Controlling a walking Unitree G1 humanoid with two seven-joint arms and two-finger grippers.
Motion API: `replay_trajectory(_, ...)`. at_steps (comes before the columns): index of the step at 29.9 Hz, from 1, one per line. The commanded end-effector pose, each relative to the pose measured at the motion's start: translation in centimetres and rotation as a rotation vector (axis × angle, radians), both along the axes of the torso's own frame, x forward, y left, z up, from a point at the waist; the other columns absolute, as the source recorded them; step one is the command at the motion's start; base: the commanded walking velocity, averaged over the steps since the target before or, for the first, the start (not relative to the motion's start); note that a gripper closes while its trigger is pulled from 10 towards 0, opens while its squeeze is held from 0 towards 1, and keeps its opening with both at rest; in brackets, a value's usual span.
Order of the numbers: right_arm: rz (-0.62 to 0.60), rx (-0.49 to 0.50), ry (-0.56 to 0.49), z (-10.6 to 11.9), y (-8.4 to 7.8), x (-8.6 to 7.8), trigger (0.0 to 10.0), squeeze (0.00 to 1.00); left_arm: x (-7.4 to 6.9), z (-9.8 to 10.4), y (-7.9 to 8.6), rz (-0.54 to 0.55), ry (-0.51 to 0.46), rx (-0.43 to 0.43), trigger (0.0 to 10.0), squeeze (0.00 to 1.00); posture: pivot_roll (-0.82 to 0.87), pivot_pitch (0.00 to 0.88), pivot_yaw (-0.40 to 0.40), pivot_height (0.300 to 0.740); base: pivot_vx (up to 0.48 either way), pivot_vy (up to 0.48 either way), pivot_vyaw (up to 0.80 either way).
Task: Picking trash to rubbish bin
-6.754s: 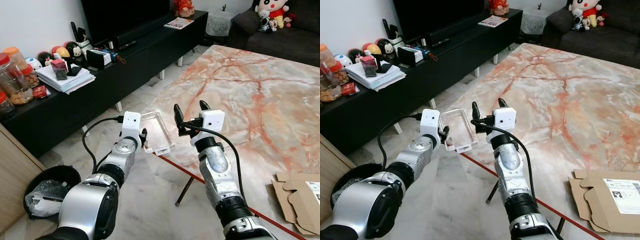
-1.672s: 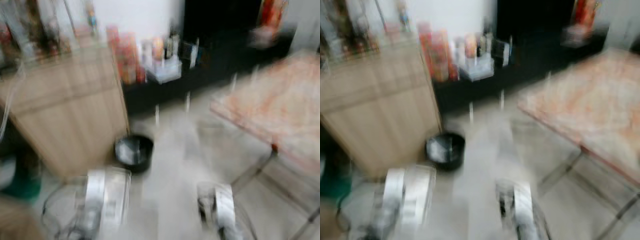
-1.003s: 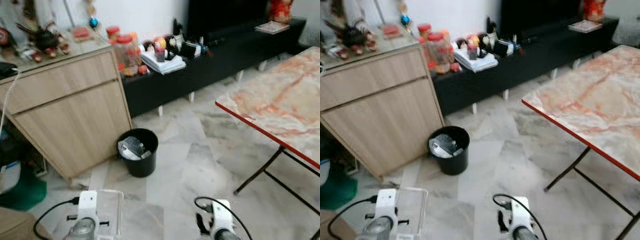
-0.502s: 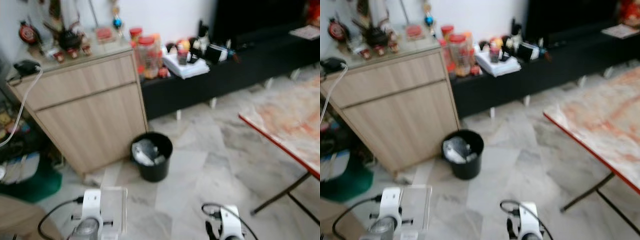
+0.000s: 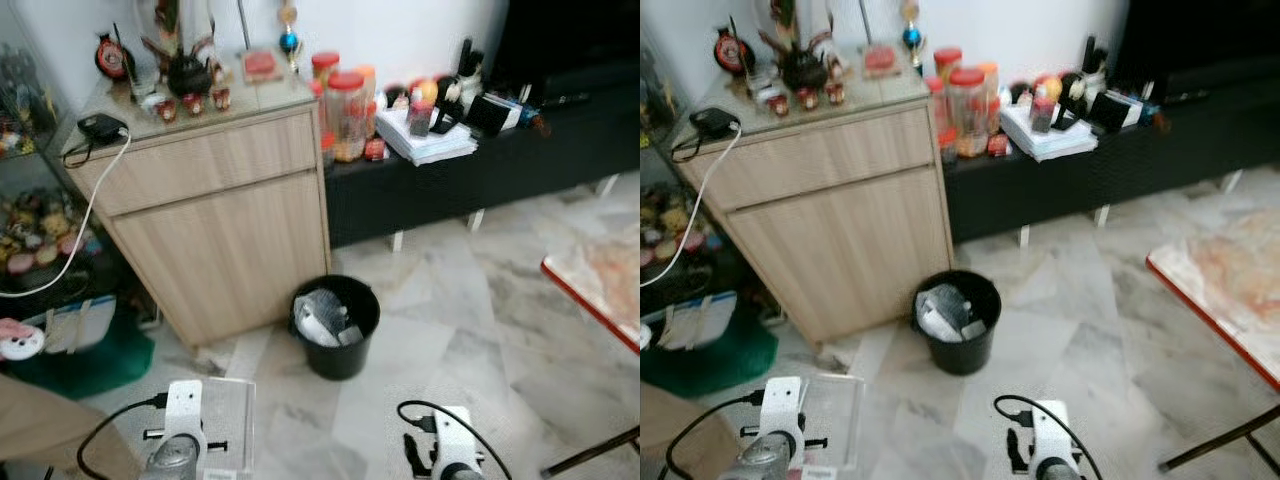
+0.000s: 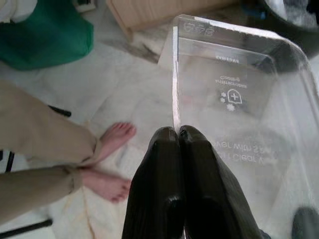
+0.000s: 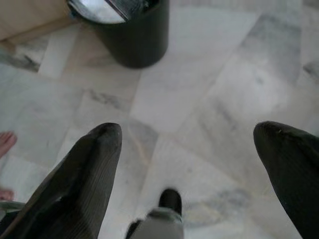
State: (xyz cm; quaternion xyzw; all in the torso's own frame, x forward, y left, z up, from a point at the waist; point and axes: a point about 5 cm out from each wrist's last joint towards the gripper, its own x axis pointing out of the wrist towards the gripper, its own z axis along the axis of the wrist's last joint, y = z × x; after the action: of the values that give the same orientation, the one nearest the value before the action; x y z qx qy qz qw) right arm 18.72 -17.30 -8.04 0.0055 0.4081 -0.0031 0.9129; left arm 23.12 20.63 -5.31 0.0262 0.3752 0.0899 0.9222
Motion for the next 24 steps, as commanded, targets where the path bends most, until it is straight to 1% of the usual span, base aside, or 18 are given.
replay_trajectory(1,0.009,0.024,-0.005,0.1,1.1,0.4,10.0,0.00,-0.1,0.2,1.1,0.013,0.005,0.022,10.0,0.00,-0.08,0.000,0.054,0.740,0.337,0.000,0.00)
replay_trajectory(8,-0.002,0.027,0.002,0.1,1.0,0.4,10.0,0.00,0.5,0.5,0.7,-0.005,-0.016,0.014,10.0,0.00,-0.08,0.000,0.056,0.740,0.337,0.000,0.00)
replay_trajectory(15,0.004,0.038,-0.002,0.2,1.3,0.6,10.0,0.00,1.0,0.8,0.5,-0.008,-0.031,0.008,10.0,0.00,-0.08,0.000,0.054,0.740,0.337,0.000,0.00)
replay_trajectory(24,0.001,0.044,-0.009,0.3,1.5,0.9,10.0,0.00,1.2,0.9,0.6,-0.009,-0.033,0.010,10.0,0.00,-0.07,0.000,0.056,0.740,0.335,0.000,0.00)
